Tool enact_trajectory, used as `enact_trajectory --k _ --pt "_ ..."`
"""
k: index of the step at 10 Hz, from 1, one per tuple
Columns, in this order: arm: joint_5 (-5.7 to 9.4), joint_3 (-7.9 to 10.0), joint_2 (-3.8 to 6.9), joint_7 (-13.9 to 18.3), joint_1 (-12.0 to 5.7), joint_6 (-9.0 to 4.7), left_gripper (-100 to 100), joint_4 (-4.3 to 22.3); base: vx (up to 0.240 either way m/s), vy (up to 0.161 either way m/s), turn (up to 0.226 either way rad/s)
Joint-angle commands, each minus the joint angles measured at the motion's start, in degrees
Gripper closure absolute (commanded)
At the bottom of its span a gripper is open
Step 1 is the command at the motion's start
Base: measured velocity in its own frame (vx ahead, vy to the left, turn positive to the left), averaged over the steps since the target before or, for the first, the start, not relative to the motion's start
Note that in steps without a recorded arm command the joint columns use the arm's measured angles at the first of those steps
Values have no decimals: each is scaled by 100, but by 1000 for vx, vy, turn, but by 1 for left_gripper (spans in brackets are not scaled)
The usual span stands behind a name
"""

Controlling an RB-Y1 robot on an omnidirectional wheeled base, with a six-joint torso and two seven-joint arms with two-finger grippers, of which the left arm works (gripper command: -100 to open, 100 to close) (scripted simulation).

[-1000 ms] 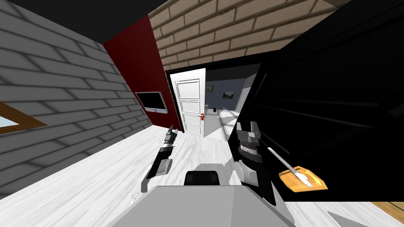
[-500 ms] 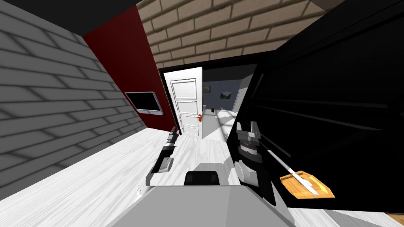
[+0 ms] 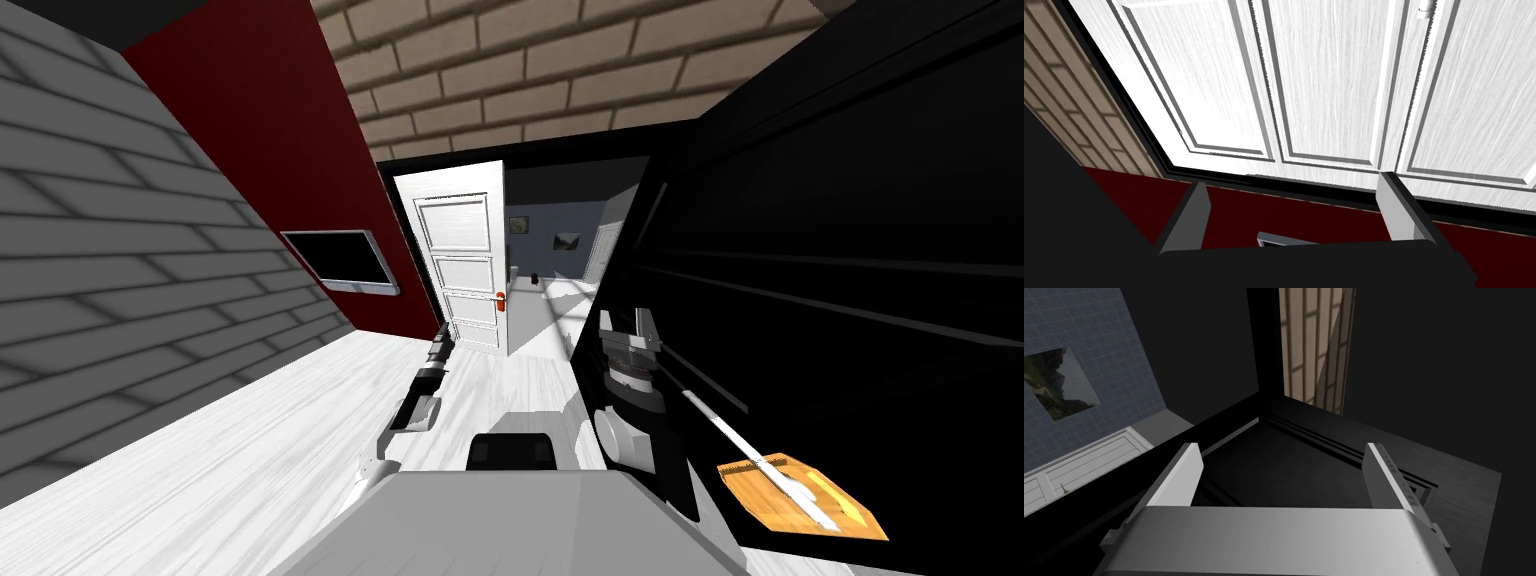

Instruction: Pull the door open

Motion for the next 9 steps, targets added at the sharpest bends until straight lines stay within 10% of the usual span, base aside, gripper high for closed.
enact_trajectory --k 1,9 --pt "21 -6 59 36 -106 -4 -100 233 103 -26 -77" --pt "139 -53 374 223 -693 125 -100 1385 128 -25 -96"
